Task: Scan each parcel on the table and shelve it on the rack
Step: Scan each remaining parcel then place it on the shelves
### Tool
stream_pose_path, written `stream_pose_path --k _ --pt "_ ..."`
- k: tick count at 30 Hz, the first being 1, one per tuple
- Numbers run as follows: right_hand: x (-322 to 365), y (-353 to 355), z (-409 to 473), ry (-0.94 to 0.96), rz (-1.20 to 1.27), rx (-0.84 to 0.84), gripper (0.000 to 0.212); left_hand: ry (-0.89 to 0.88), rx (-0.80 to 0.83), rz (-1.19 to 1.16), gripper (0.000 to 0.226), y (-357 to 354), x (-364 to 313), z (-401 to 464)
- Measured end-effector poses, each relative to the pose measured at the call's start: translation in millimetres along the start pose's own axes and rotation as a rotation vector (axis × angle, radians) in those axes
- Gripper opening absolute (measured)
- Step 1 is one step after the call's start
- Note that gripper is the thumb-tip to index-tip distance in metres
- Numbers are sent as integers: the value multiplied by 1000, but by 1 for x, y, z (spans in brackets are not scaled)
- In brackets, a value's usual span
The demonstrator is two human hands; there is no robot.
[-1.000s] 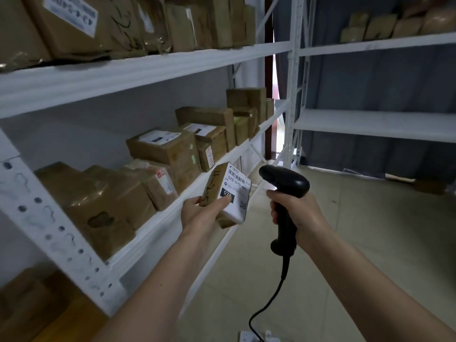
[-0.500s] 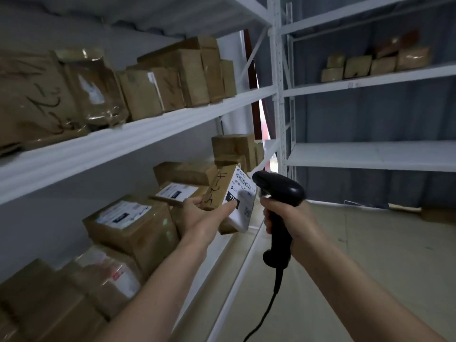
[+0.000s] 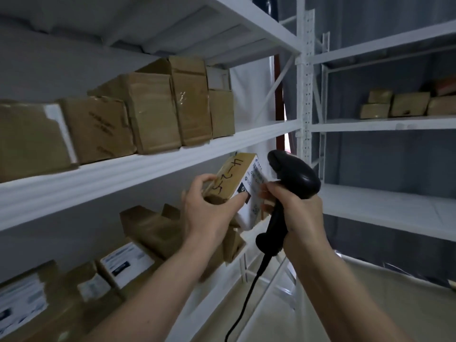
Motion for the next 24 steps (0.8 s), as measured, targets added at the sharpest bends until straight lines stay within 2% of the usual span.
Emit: stream_pose_path --k 6,10,15,20,24 --pt "23 11 95 70 19 109 24 -128 -93 78 55 -87 -29 69" --pt "40 15 158 73 -15 193 21 -198 -118 209 55 -136 -47 115" --pt "62 3 223 17 32 294 17 -311 -106 509 66 -180 -74 169" --pt "75 -16 277 -38 62 353 14 -338 -33 760 52 -205 -92 212" --pt "69 -38 302 -69 43 414 10 -365 -86 1142 40 -202 -99 232"
Point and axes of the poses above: each hand's wrist, its own z-axis towards the middle knuckle, its own y-axis out of the back of the hand, x = y × z, the point moved 4 cm from there along z, towards the middle knuckle, and after that the axes turned 11 degrees about -z, right-handed, at the moved point
